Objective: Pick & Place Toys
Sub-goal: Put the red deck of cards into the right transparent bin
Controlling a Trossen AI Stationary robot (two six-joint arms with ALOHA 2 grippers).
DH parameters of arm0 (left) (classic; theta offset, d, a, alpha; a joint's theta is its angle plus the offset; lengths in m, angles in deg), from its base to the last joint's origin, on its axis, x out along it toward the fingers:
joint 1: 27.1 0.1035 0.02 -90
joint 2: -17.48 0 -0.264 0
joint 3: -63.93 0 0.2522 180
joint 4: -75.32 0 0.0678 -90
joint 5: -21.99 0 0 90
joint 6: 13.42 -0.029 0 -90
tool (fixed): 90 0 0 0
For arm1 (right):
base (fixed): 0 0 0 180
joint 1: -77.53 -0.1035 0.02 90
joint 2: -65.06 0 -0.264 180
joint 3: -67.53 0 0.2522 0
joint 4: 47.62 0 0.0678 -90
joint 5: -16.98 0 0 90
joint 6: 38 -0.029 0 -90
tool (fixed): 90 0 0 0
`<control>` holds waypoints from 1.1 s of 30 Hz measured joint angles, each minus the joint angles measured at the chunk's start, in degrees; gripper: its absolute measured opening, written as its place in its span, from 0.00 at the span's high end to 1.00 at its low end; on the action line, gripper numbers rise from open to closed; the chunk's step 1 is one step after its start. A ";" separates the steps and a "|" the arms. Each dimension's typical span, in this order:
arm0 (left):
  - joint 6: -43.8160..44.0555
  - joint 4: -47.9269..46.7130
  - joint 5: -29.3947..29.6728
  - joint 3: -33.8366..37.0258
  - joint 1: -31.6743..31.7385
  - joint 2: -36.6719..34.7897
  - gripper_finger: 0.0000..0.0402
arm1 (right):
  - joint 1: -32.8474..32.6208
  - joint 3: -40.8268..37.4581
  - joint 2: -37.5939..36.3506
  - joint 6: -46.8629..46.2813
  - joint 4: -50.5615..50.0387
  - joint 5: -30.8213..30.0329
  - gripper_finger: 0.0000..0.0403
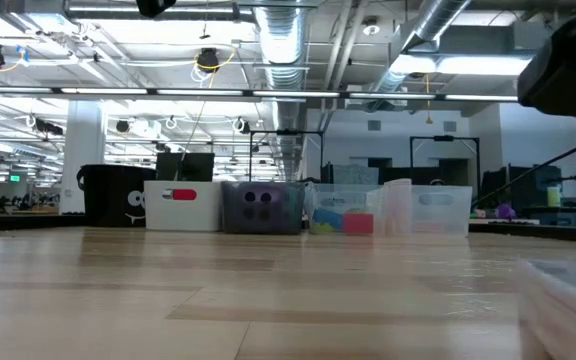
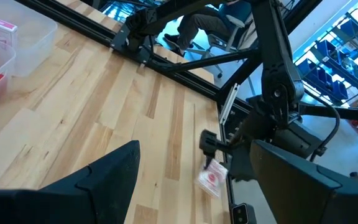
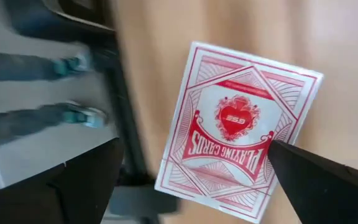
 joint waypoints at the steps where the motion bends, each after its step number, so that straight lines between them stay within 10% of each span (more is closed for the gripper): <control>1: -0.02 -0.02 0.00 0.00 0.00 0.00 0.26 | 0.09 0.00 -0.02 0.00 -1.67 -0.43 0.01; 33: 0.64 0.00 0.11 0.00 -0.02 0.00 0.26 | 9.15 5.35 -0.56 -1.00 -22.28 -13.60 0.05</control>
